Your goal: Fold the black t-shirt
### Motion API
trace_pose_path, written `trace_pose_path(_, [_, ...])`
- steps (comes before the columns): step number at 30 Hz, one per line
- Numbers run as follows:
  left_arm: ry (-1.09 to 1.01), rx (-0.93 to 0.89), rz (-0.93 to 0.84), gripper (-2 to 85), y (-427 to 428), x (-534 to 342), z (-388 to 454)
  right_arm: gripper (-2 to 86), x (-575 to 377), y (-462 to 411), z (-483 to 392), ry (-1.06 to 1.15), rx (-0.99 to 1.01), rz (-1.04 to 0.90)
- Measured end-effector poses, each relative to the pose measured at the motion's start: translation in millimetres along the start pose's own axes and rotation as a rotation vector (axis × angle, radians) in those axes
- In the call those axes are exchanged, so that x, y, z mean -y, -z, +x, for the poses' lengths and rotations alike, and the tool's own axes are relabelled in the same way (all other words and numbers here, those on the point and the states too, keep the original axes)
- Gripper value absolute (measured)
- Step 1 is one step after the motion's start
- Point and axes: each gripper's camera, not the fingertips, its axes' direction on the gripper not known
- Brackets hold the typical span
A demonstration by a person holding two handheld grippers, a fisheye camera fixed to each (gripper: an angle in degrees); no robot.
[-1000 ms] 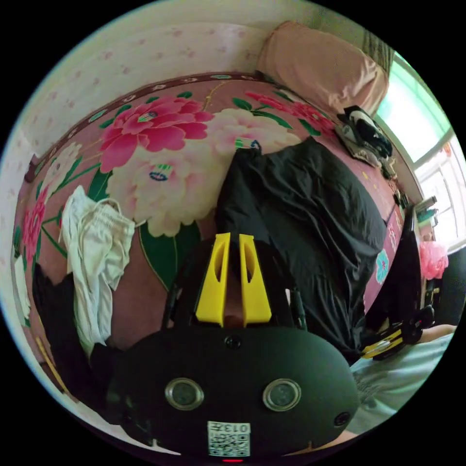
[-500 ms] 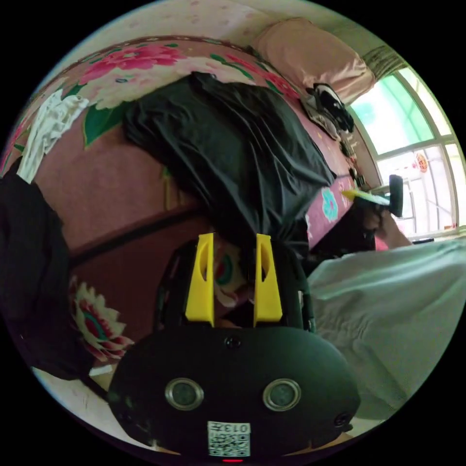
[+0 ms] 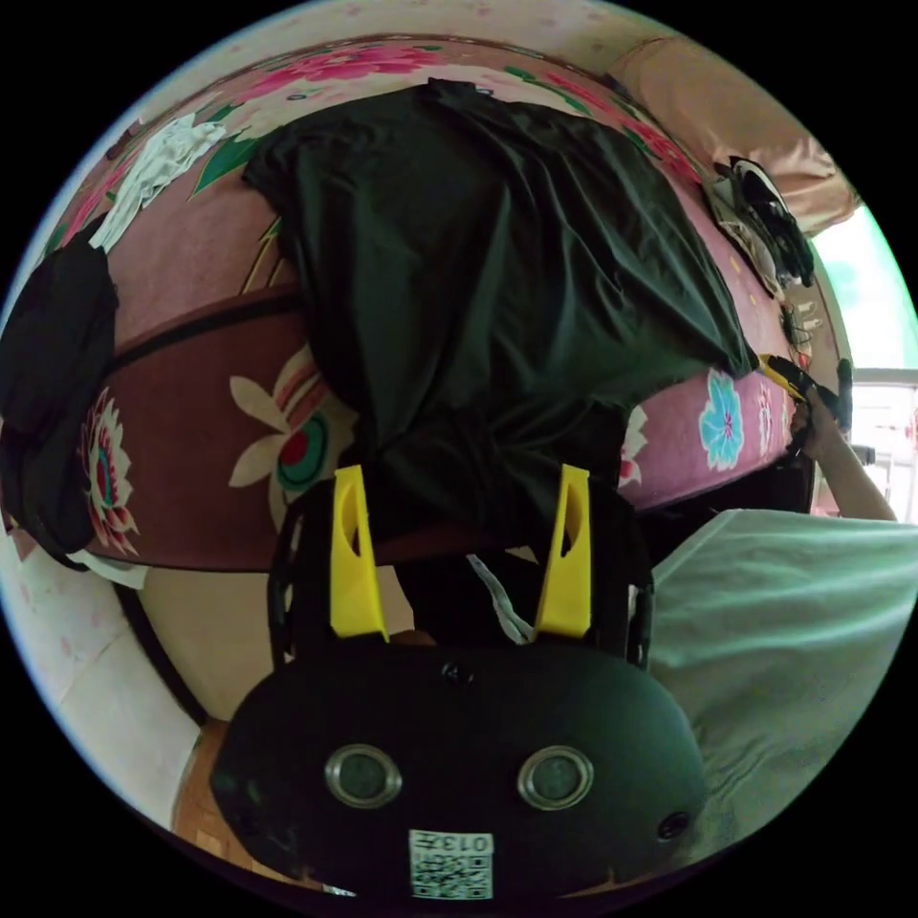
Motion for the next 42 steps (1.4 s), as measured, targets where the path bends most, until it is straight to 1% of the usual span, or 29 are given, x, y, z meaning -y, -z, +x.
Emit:
trace_pose_path(2, [0.015, 0.041, -0.001, 26.0, -5, -3, 6, 8.7, 5, -13, -9, 0.067, -0.025, -0.052])
trace_pose_path(3, [0.028, 0.086, -0.003, 24.9, -10, -5, 9, 6.7, 6, -24, -15, 0.1, -0.059, -0.113])
trace_pose_path(4, [0.054, 0.149, -0.007, 23.2, -13, -7, 12, 4.3, 3, -24, -23, 0.138, -0.152, -0.086])
trace_pose_path(6, [0.078, 0.235, -0.046, 20.9, -18, -6, 18, 2.5, 3, -25, -33, 0.216, -0.164, -0.116])
trace_pose_path(7, [0.079, 0.241, -0.075, 15.5, -18, -6, 19, 2.0, 3, -27, -38, 0.236, -0.185, -0.148])
trace_pose_path(8, [0.073, 0.239, -0.088, 12.7, -18, -6, 20, 1.7, 3, -28, -41, 0.256, -0.208, -0.152])
trace_pose_path(9, [0.046, 0.241, -0.102, 8.2, -15, -9, 21, 1.5, 1, -27, -44, 0.282, -0.229, -0.163])
trace_pose_path(10, [-0.005, 0.225, -0.101, 5.8, -10, -13, 20, 1.2, 0, -21, -44, 0.29, -0.213, -0.146])
trace_pose_path(11, [-0.014, 0.206, -0.107, 5.6, -8, -16, 18, 1.2, 0, -15, -43, 0.286, -0.203, -0.127])
trace_pose_path(12, [-0.023, 0.142, -0.116, 5.4, -1, -21, 8, 1.0, -1, -2, -39, 0.272, -0.173, -0.086])
trace_pose_path(13, [-0.015, 0.091, -0.086, 5.3, 13, -29, -5, 0.9, -2, 17, -34, 0.269, -0.126, -0.026])
trace_pose_path(14, [-0.002, 0.077, -0.058, 5.2, 23, -33, -12, 0.9, -2, 27, -32, 0.271, -0.105, 0.009])
trace_pose_path(16, [0.034, 0.003, 0.093, 5.0, 69, -45, -48, 0.8, 0, 64, -24, 0.286, -0.041, 0.1])
trace_pose_path(17, [0.028, -0.016, 0.137, 5.0, 82, -46, -58, 0.8, 1, 72, -23, 0.296, -0.021, 0.124])
trace_pose_path(18, [0.014, -0.055, 0.22, 5.0, 109, -42, -77, 0.8, 7, 86, -25, 0.322, 0.009, 0.166])
trace_pose_path(21, [-0.065, -0.129, 0.374, 4.9, 178, -2, -117, 0.7, 42, 109, -46, 0.4, 0.076, 0.244])
trace_pose_path(24, [-0.174, -0.089, 0.539, 5.0, 264, 49, -132, 0.7, 99, 142, -83, 0.449, 0.154, 0.362])
trace_pose_path(25, [-0.223, -0.044, 0.605, 5.0, 303, 65, -129, 0.7, 121, 166, -101, 0.473, 0.145, 0.426])
trace_pose_path(26, [-0.251, -0.015, 0.641, 5.0, 323, 70, -126, 0.7, 129, 180, -109, 0.481, 0.139, 0.461])
trace_pose_path(28, [-0.327, 0.08, 0.799, 5.1, 400, 69, -112, 0.7, 145, 249, -131, 0.494, 0.157, 0.63])
trace_pose_path(29, [-0.344, 0.089, 0.837, 5.1, 416, 65, -109, 0.7, 144, 267, -134, 0.497, 0.171, 0.678])
trace_pose_path(31, [-0.408, 0.108, 0.929, 5.2, 459, 41, -102, 0.7, 124, 327, -137, 0.522, 0.208, 0.835])
trace_pose_path(34, [-0.485, 0.049, 0.956, 5.2, 472, 6, -109, 0.7, 78, 364, -122, 0.557, 0.231, 0.936])
trace_pose_path(36, [-0.51, -0.02, 0.932, 5.2, 462, -12, -121, 0.7, 49, 366, -109, 0.581, 0.234, 0.946])
trace_pose_path(38, [-0.531, -0.102, 0.885, 5.2, 443, -29, -135, 0.7, 21, 357, -94, 0.577, 0.23, 0.906])
trace_pose_path(41, [-0.503, -0.203, 0.799, 5.3, 395, -53, -158, 0.7, -27, 323, -65, 0.544, 0.254, 0.81])
trace_pose_path(42, [-0.48, -0.237, 0.748, 5.3, 370, -61, -167, 0.7, -46, 302, -54, 0.516, 0.247, 0.749])
